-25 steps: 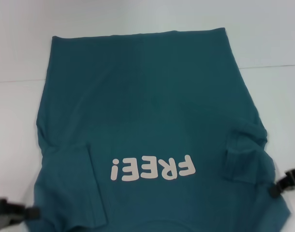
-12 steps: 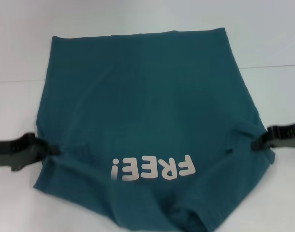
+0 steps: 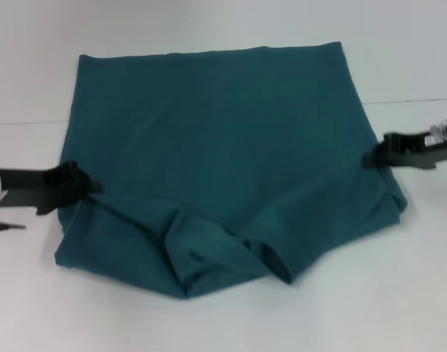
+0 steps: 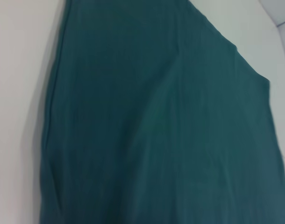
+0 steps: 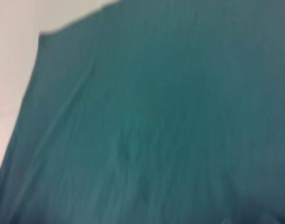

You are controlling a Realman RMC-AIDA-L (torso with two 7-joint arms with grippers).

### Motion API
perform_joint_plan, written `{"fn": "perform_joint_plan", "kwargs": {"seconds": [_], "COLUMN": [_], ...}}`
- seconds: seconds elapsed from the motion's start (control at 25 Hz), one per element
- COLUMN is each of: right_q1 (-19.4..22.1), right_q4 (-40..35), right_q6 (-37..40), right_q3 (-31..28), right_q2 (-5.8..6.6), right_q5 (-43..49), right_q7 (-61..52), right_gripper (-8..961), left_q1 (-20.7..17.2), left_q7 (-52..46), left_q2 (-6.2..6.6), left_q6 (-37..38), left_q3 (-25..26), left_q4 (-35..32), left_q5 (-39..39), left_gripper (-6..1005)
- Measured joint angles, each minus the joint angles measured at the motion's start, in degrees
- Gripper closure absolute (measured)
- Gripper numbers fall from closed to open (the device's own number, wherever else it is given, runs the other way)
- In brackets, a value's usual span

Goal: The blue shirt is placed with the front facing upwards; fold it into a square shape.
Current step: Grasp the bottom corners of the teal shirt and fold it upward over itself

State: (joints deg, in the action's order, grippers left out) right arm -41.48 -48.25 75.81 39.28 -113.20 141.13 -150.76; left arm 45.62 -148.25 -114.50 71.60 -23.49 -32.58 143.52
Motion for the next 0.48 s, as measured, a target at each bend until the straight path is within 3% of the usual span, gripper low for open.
{"fn": "perform_joint_plan", "kwargs": {"seconds": [0.48], "right_q1": [-2.1], "right_q4": [6.9], "right_q6": [-16.5], "right_q3": [0.8], "right_q2": [-0.65], "right_q5": [-2.2], "right_q7": [1.8], "right_gripper": [927], "left_q1": [4.7], "left_q7": [-0.3], "left_q2": [-0.45], "left_q6": [-13.6], "left_q3": [-7.7], "left_q4": [0.1], "left_q5": [-0.2], "left_gripper": [914]}}
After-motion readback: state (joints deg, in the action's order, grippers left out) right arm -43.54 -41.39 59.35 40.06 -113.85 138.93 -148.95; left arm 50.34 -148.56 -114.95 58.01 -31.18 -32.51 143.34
